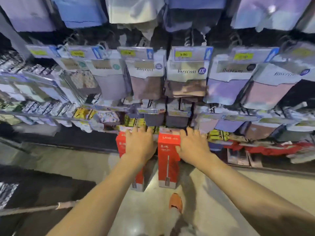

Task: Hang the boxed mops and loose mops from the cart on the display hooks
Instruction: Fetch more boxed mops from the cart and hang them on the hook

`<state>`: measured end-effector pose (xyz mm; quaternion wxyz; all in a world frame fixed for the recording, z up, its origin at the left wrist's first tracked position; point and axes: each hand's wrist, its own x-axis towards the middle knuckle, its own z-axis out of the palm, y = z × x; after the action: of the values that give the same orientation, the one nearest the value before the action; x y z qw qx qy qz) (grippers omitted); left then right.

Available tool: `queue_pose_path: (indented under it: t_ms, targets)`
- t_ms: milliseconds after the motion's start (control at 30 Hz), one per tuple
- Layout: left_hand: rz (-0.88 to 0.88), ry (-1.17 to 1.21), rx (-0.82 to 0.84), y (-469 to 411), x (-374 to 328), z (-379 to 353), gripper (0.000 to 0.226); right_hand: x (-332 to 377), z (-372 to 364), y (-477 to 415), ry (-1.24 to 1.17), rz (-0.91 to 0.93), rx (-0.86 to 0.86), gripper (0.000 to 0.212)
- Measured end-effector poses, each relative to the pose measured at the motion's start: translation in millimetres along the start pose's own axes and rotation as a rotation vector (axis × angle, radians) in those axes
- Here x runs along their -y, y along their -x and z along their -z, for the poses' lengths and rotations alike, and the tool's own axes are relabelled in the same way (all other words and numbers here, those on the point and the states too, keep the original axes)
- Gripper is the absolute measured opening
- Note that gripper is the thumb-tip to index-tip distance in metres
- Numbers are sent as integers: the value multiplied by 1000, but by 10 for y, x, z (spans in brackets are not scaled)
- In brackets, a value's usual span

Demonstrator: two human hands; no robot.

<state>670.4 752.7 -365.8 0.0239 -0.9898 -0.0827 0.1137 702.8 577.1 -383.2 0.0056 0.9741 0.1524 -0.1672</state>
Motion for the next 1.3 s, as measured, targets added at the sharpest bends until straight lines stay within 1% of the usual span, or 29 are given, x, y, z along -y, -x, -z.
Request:
queue_pose_path:
  t_ms: [100, 233, 400, 533, 633, 733, 767, 833, 933, 967, 1033, 1067, 1200, 1300]
  targets:
    - [-23, 35, 47, -368, -84, -308, 48, -96, -263, -316, 6, -13, 29, 69]
    - [-52, 71, 115, -797, -170, -840, 64, -213, -713, -708, 10, -44, 65, 70]
    - [-55, 127, 137, -1321, -204, -1545, 58, -284, -1246, -1235, -10, -99, 76, 62]
    - [-17, 213, 160, -1692, -215, -2001, 57, -337, -1649, -1660, -42, -156, 66, 61]
    - [55, 378, 177, -2004, -215, -2331, 54, -412, -1942, -1949, -130, -195, 47, 60]
    - [126, 565, 143, -2301, -217, -2666, 52, -446, -2193, -2181, -275, -267, 37, 67]
    - [141, 626, 134, -2377, -225, -2759, 51, -452, -2272, -2240, -301, -283, 4, 67]
    - [185, 768, 133, -2488, -253, -2885, 43, -464, -2440, -2336, -369, -287, -107, 58]
    - [227, 909, 98, -2526, -287, -2975, 25, -469, -2620, -2397, -593, -301, -236, 38]
    - [218, 948, 71, -2516, -282, -3012, 26, -470, -2645, -2408, -663, -309, -258, 34]
    - [212, 1028, 35, -2458, -260, -3110, 31, -467, -2664, -2418, -760, -331, -278, 29]
    - [220, 1066, 24, -2404, -251, -3146, 29, -457, -2677, -2402, -775, -348, -275, 28]
    - [235, 1314, 29, -2034, -266, -3149, 6, -367, -2756, -2150, -849, -373, -288, 33]
    - [260, 1427, 30, -1723, -270, -3141, 11, -291, -2809, -1830, -952, -412, -286, 22]
